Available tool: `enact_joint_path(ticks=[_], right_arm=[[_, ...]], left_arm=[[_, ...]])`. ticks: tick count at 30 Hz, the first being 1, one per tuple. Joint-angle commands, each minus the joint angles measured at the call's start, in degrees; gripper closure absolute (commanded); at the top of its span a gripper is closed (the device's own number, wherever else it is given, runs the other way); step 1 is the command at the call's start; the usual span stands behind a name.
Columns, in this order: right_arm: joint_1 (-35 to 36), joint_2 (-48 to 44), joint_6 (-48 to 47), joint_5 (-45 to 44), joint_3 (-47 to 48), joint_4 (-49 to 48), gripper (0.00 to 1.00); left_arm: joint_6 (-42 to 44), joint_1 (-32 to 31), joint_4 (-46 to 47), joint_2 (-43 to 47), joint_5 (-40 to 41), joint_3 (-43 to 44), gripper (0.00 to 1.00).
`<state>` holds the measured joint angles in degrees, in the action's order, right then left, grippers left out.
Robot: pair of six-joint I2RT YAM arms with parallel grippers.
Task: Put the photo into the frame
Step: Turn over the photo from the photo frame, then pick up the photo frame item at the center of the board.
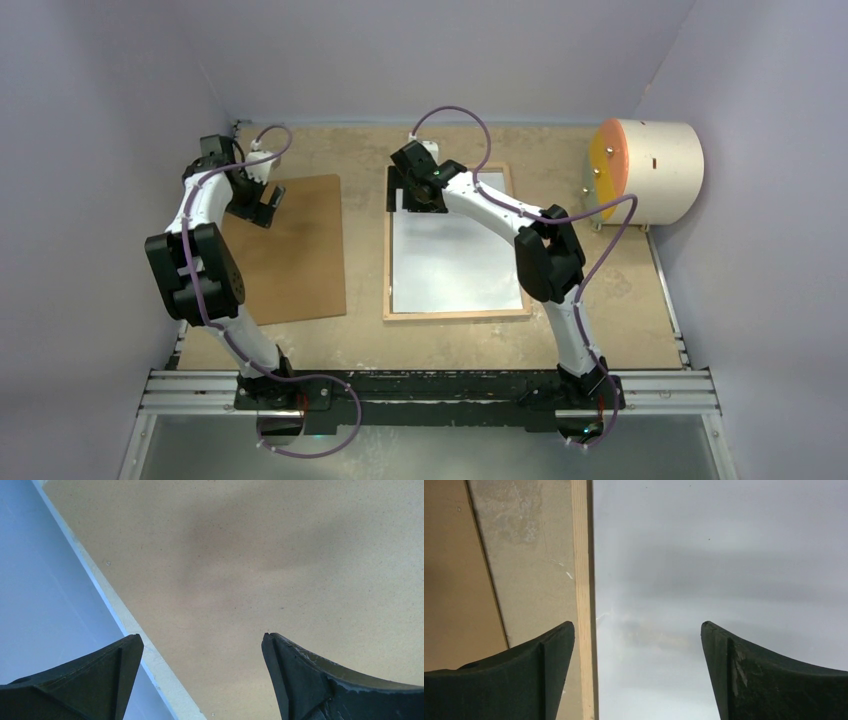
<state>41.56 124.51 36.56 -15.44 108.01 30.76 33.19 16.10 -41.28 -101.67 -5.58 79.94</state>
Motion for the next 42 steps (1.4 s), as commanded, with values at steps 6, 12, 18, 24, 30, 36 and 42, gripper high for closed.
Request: enact_joint_path(ticks=[6,12,18,24,30,36,42], right_arm=[[0.06,-2.75,0.36,2.56,1.65,-1.71,0.01],[2.08,-5.99,0.32,7.83,-2.23,-11.29,0.01],[7.28,0.56,3.26,11.03,4.51,-12.82,0.03],[10.70,5.91,6.50,13.13,6.63,-15.00,0.05],[11.14,7.65,7.83,14.83,4.23,-17.23,0.05],[11.09,7.89,9.44,13.48,1.70,-17.78,0.06],[10.96,9.31,11.91,14.98,0.15,-18.39,0.06]], left_arm=[[2.38,-0.22,-0.22,0.40,-0.58,-0.29,0.02],[1.09,0.98,0.00,-1.12,2.24,2.08,0.02],[1.84,4.53,5.87,-2.89,15.26,3.69,0.05],[6.70,8.44,17.48,-2.33,26.24,-3.84,0.08],[9.08,11.10,27.77,-2.44,30.16,-13.11,0.10],[8.57,11.26,30.93,-3.43,29.39,-15.98,0.10],[5.08,11.28,26.46,-7.08,25.23,-14.22,0.11]])
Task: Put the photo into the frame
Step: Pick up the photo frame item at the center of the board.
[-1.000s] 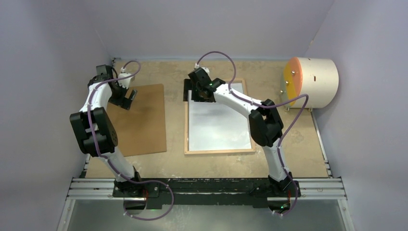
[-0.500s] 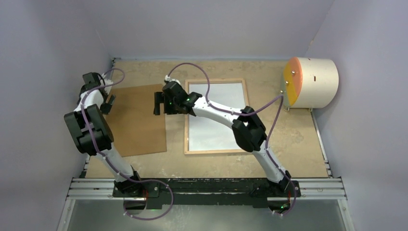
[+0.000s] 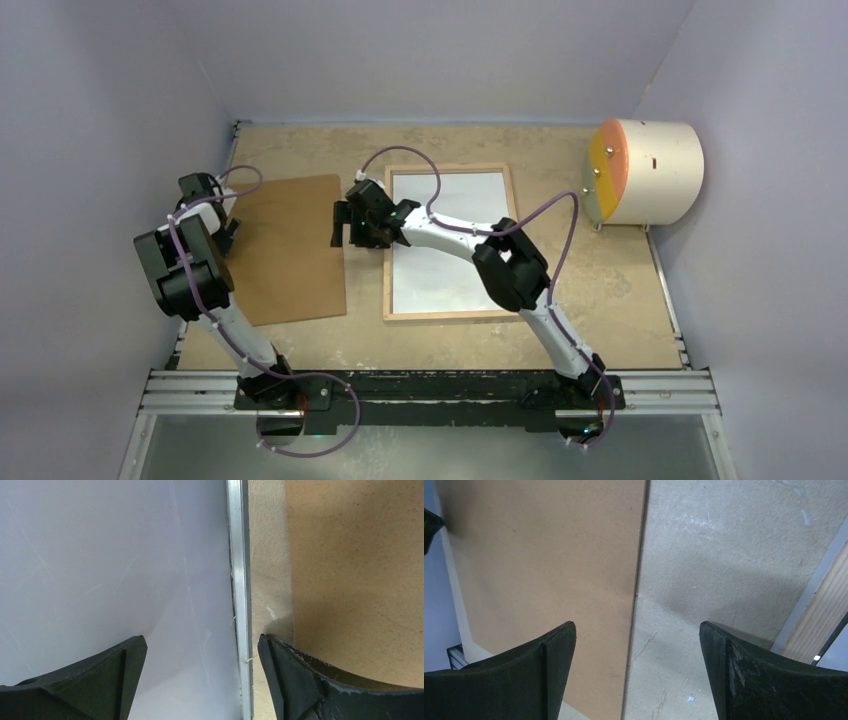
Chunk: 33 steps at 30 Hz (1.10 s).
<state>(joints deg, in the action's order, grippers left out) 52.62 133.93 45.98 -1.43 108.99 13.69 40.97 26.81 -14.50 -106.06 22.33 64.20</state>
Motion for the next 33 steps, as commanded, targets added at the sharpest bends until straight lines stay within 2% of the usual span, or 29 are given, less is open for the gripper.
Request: enact_joint_path(ticks=[1,7,24,29,33], right_arm=[[-0.24,0.38,2.80,0.98,-0.59,-1.44,0.06],[-1.59,2.40,5.46,1.16,-0.45,-1.99,0.06],[-4.46,2.52,12.65,5.69,-6.70,-6.53,0.08],[-5.81,0.41,17.90,15.28,-9.58,-16.41,0.12],[-7.73,-2.87,24.20,22.26,-14.68,-28.67,0.15]], left_arm=[[-3.32,0.53,-1.40,-3.08,-3.74,1.68,0.11],[-6.59,-1.45,-7.75,-2.51,-12.48,1.21,0.11],[-6.11,-9.80,-13.79,-1.53,-19.43,-2.90,0.10],[-5.35,-10.11,-13.67,-4.38,-20.04,-3.47,0.10],[-4.83,-10.18,-16.08,-5.23,-25.84,-3.38,0.11]])
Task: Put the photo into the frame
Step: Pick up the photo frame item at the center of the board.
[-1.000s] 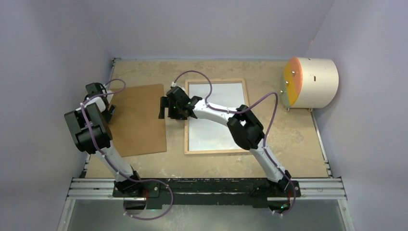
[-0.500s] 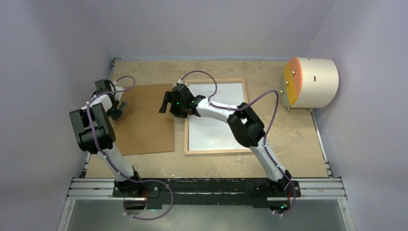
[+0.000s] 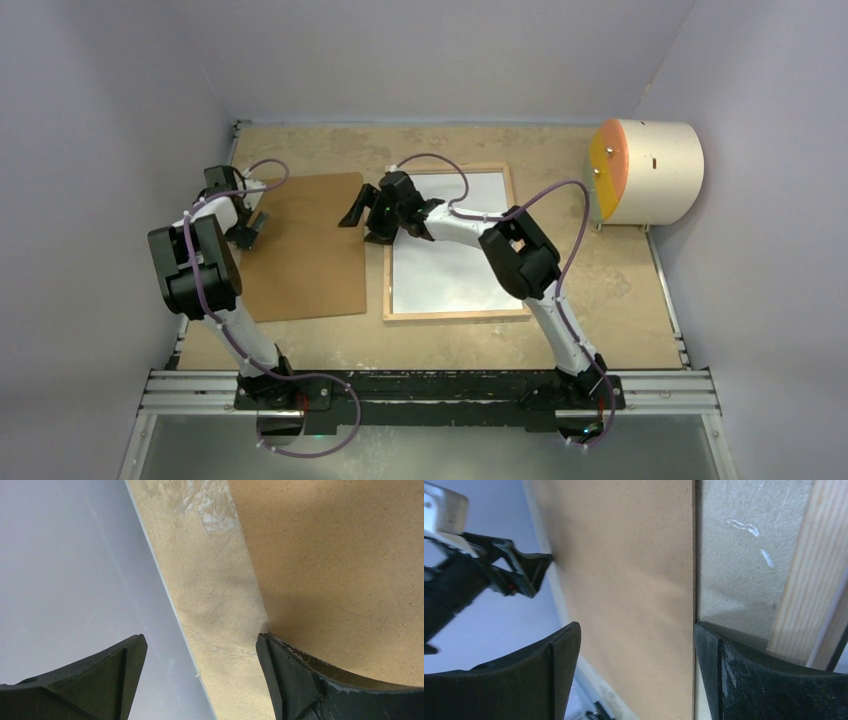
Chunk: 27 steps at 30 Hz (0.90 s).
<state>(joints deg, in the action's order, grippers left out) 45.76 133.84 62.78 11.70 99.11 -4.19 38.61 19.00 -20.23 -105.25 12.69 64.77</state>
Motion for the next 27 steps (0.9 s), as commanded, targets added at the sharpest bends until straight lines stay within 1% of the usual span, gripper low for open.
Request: enact_joint_path(ticks=[1,2,7,11,13,15,19,24,27], right_arm=[[-1.19,-3.69,8.56,10.29,-5.76,-13.75,0.16],[-1.43,-4.55,9.54,11.45,-6.56,-17.24,0.17],[-1.31,-8.13,10.85,13.56,-7.26,-26.06,0.19],[-1.15,-10.51,15.33,16.23,-11.32,-35.77,0.21],[-0.96,-11.60,16.31,16.73,-13.25,-38.63,0.21],[-0.61,-12.30,15.25,16.84,-14.03,-38.63,0.20],[-0.33,-11.91,14.13,17.25,-14.12,-35.61,0.21],[-0.03,-11.43,11.19,15.94,-12.71,-30.70,0.24],[0.15,-10.71,11.15,15.95,-11.34,-30.26,0.27]], left_arm=[[-2.48,-2.39,-10.96,-6.25,-17.04,-3.69,0.12],[-2.42,-2.39,-11.36,-6.46,-17.82,-3.55,0.12],[-2.11,-2.57,-12.45,-7.32,-20.49,-3.51,0.12],[-1.76,-2.57,-12.50,-7.23,-21.34,-4.00,0.12],[-1.45,-2.57,-12.38,-7.08,-21.48,-4.20,0.12],[-1.34,-2.55,-12.41,-6.99,-21.49,-4.15,0.12],[-1.38,-2.57,-12.91,-6.81,-21.52,-3.78,0.12],[-1.43,-2.57,-13.18,-6.04,-22.41,-3.88,0.12],[-1.51,-2.57,-13.75,-5.77,-23.87,-4.02,0.12]])
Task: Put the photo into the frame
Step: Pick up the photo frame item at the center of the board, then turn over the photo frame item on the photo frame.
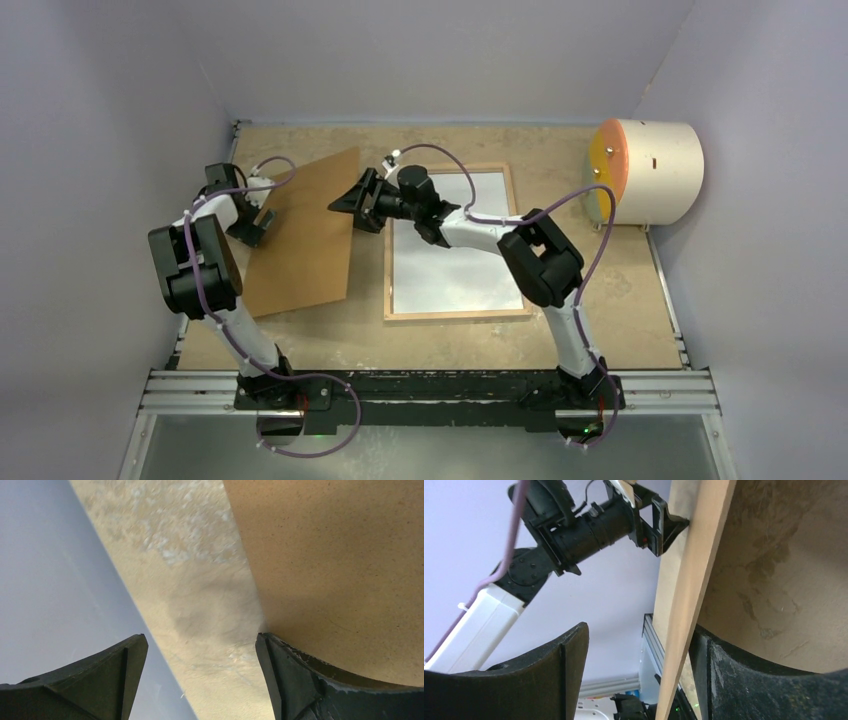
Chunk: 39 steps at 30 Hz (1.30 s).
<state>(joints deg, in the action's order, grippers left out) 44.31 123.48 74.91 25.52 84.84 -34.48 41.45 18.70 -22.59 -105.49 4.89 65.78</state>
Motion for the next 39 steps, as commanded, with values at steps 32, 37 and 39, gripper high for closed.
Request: enact_joint_path(ticks=[32,37,39], right_arm=[[-2.92,-4.47,11.63,1.20,17.40,19.70,1.00],[-2.68,-8.80,16.07,-3.58,13.38,17.07,1.00],[-2.66,-10.10,17.47,-4.31,11.75,16.63,1.00]], left_arm=[[43.78,-2.00,-48.05,39.83,-55.21,6.95,0.01],[50.56,-2.00,-54.71,44.58,-54.70,7.50,0.03],[53.01,-2.00,-56.40,47.04,-53.86,7.23,0.03]])
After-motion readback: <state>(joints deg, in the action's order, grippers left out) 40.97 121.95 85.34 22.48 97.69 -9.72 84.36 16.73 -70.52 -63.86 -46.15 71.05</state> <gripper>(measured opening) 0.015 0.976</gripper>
